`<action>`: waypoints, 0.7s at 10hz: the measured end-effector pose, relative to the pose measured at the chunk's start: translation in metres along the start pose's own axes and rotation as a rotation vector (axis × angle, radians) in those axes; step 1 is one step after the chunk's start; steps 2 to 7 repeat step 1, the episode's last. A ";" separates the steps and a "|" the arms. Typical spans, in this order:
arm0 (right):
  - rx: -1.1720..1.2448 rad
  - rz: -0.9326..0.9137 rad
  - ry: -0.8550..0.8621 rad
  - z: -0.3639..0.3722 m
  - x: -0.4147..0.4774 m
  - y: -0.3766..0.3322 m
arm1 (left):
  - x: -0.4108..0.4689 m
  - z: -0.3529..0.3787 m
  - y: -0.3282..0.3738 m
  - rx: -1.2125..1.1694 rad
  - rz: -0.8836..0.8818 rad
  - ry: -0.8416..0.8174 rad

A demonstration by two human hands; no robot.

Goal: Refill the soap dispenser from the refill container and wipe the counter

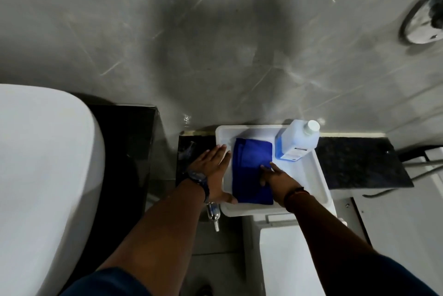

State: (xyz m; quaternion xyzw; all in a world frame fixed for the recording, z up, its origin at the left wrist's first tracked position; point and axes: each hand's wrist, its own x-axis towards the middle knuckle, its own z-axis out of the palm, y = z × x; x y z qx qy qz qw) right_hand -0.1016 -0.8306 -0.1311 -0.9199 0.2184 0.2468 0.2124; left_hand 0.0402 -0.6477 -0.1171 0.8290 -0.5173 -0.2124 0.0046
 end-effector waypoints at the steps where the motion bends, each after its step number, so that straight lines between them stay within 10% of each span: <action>1: -0.050 0.023 0.069 -0.008 -0.005 -0.014 | -0.009 -0.012 0.002 -0.010 0.013 -0.002; 7: -0.050 0.023 0.069 -0.008 -0.005 -0.014 | -0.009 -0.012 0.002 -0.010 0.013 -0.002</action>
